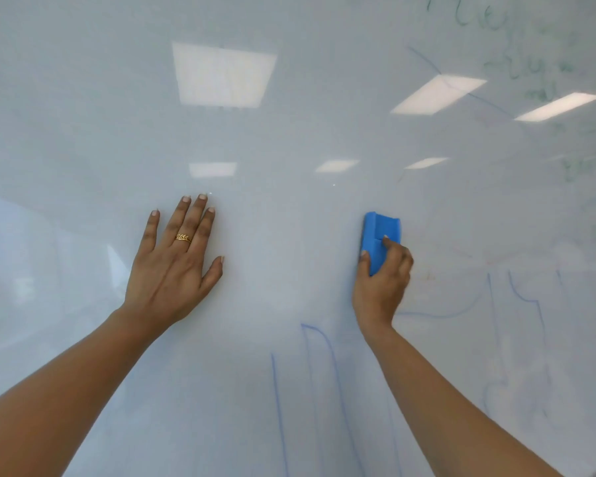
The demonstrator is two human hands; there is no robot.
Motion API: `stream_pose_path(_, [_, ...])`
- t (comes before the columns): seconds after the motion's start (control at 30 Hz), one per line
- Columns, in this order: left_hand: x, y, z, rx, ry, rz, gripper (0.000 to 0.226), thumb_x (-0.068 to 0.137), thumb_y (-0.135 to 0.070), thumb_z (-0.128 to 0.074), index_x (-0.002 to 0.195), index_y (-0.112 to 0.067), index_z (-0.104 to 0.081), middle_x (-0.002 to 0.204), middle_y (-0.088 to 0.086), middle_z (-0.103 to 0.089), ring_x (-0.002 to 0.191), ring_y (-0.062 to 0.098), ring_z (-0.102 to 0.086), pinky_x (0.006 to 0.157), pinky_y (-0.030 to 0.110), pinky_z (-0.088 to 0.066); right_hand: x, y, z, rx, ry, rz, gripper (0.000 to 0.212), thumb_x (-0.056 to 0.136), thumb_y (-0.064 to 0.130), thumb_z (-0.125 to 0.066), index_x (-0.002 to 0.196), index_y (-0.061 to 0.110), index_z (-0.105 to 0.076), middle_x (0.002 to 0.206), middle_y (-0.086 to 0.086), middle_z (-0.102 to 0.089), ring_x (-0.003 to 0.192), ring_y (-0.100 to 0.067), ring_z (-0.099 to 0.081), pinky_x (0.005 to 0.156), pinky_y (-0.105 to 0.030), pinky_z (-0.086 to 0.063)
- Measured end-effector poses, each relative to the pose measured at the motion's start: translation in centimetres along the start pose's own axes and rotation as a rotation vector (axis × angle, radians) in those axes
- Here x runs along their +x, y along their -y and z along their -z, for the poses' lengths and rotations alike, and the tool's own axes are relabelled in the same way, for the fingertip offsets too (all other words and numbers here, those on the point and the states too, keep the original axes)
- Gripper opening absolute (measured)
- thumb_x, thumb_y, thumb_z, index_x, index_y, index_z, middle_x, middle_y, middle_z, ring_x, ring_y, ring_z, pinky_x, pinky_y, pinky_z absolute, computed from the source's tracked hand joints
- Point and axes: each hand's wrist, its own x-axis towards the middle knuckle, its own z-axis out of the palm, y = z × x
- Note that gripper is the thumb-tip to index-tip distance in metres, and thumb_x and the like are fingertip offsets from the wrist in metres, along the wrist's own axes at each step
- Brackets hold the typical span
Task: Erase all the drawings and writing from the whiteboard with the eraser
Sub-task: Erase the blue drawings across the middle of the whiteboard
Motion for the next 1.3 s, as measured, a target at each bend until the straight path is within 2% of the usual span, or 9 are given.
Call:
stream_pose_path(0.23, [1.7,-1.0,-0.3,-0.011,-0.016,-0.011,0.067,0.09,-0.043,-0.027,0.14,0.001,-0.036,0.151,0.015,-0.027,0.139,0.026,-0.022,0.111,0.049,-0.012,-1.5,7.2,-4.0,0.078,0.156,0.243,0.043,0.094,0.022,-0.05,0.136,0.018,-0.044,0.148,-0.011,-0.03,0.123,-0.029,-0.037,0.101,-0.041,-0.034])
stream_pose_path(0.43, [3.9,-2.5,-0.7,-0.046,-0.026,-0.012,0.069,0.09,-0.045,-0.026,0.141,0.0,-0.035,0.151,0.015,-0.027,0.14,0.028,-0.023,0.112,0.049,-0.01,-0.8,9.1,-4.9,0.111,0.235,0.473,0.042,0.092,0.024,-0.054,0.133,0.016,-0.049,0.143,-0.014,-0.038,0.117,-0.032,-0.046,0.098,-0.041,-0.039])
stream_pose_path(0.6, [5.6,-5.4,-1.4,-0.08,-0.028,0.01,0.068,0.089,-0.045,-0.026,0.142,-0.001,-0.034,0.151,0.015,-0.027,0.14,0.026,-0.021,0.114,0.045,-0.004,2.4,4.0,-2.5,0.136,0.144,0.239,0.043,0.091,0.022,-0.057,0.133,0.021,-0.049,0.143,-0.007,-0.038,0.123,-0.024,-0.04,0.101,-0.03,-0.034])
stream_pose_path(0.77, [6.9,-8.0,-2.1,-0.057,-0.031,-0.067,0.066,0.09,-0.043,-0.028,0.139,0.0,-0.039,0.15,0.014,-0.031,0.138,0.027,-0.025,0.113,0.045,-0.004,7.6,-1.9,0.3,0.13,-0.031,0.126,0.038,0.084,0.011,-0.064,0.121,0.006,-0.058,0.128,-0.019,-0.051,0.119,-0.033,-0.049,0.096,-0.019,-0.03])
stream_pose_path(0.83, [7.3,-8.8,-2.4,-0.053,-0.034,-0.069,0.066,0.09,-0.042,-0.028,0.139,0.0,-0.039,0.15,0.014,-0.032,0.138,0.027,-0.026,0.113,0.048,-0.006,9.4,-4.2,1.7,0.125,-0.052,0.063,0.039,0.086,0.013,-0.064,0.123,0.007,-0.056,0.128,-0.015,-0.051,0.121,-0.029,-0.048,0.094,-0.015,-0.03])
stream_pose_path(0.97, [7.6,-9.9,-2.7,-0.068,-0.049,-0.051,0.066,0.09,-0.042,-0.028,0.14,0.0,-0.038,0.149,0.014,-0.032,0.139,0.028,-0.025,0.114,0.047,0.001,10.2,-6.6,3.5,0.128,-0.032,-0.049,0.041,0.09,0.022,-0.059,0.13,0.017,-0.05,0.133,0.0,-0.046,0.124,-0.014,-0.044,0.089,-0.019,-0.037])
stream_pose_path(1.17, [8.6,-10.9,-2.7,-0.072,-0.049,-0.068,0.064,0.09,-0.04,-0.028,0.139,0.001,-0.039,0.15,0.015,-0.032,0.139,0.025,-0.023,0.114,0.046,-0.001,6.0,-5.1,2.1,0.121,-0.038,0.057,0.04,0.085,0.014,-0.064,0.124,0.013,-0.056,0.133,-0.009,-0.048,0.122,-0.023,-0.047,0.096,-0.024,-0.037])
stream_pose_path(1.23, [9.0,-11.4,-2.8,-0.072,-0.048,-0.081,0.064,0.09,-0.039,-0.028,0.139,0.0,-0.039,0.15,0.013,-0.031,0.139,0.024,-0.022,0.114,0.046,-0.002,4.0,-4.0,1.5,0.145,0.001,0.107,0.041,0.083,0.01,-0.065,0.123,0.012,-0.057,0.133,-0.013,-0.047,0.122,-0.023,-0.045,0.097,-0.017,-0.032])
stream_pose_path(1.3, [9.0,-12.0,-2.9,-0.076,-0.052,-0.088,0.063,0.09,-0.038,-0.028,0.139,0.0,-0.039,0.15,0.013,-0.031,0.139,0.025,-0.024,0.114,0.046,-0.003,1.9,-3.0,0.9,0.159,0.075,0.157,0.042,0.085,0.014,-0.064,0.126,0.016,-0.055,0.135,-0.01,-0.044,0.123,-0.021,-0.043,0.099,-0.02,-0.033])
